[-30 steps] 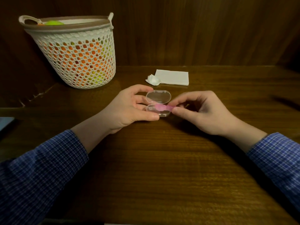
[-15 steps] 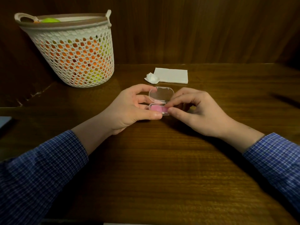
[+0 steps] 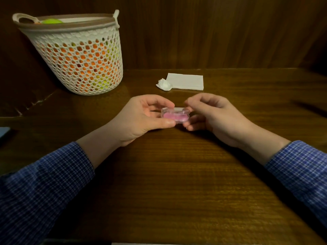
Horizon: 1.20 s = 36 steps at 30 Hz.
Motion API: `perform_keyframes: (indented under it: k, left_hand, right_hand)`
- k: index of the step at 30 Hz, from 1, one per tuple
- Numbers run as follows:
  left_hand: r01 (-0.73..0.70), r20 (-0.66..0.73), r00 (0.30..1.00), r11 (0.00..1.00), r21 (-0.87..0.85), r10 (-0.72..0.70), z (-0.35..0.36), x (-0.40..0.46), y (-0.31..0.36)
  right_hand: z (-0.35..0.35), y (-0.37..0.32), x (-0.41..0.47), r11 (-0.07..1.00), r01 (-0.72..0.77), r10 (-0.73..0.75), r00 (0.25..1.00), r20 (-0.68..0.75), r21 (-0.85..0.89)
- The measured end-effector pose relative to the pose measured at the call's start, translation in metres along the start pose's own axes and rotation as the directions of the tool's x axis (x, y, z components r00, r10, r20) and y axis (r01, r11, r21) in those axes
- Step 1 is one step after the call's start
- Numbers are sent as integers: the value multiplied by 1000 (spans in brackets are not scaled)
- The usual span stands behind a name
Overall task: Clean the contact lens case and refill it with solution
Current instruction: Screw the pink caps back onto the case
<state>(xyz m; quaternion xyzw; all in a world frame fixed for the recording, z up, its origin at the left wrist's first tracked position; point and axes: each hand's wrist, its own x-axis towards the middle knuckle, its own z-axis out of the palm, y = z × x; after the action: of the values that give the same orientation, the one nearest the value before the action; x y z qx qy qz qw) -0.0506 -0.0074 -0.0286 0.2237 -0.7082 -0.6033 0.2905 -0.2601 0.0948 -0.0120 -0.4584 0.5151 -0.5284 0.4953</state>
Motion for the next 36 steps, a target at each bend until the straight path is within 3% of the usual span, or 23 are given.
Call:
perform_keyframes:
  k: [2,6,9,12,14,15,22,36]
  left_hand:
    - [-17,30,999,999,43,16,0,0,0]
    - [-54,44,998,968,243,45,0,-3,5]
    - [-175,43,982,794,583,186,3,-4,8]
    - [-178,65,979,668,723,191,3,-4,11]
    - [-189,93,979,638,746,181,1,-4,12]
    - [-192,106,979,629,754,173,1,-5,13]
    - [-131,92,991,613,779,94,-2,-3,13]
    - [-83,44,995,514,854,89,-20,6,12]
  right_hand:
    - [1,2,-1,999,5,-7,998,58,35]
    - [-1,7,1,996,78,-79,997,-17,-50]
    - [-1,10,2,932,167,-191,981,-44,-322]
    - [3,14,1,684,283,-349,936,40,-672]
    - [6,13,0,515,344,-395,908,139,-785]
    - [6,12,0,479,356,-388,906,171,-802]
    - [6,13,4,418,361,-361,908,212,-834]
    - [21,21,31,270,398,-429,865,261,-877]
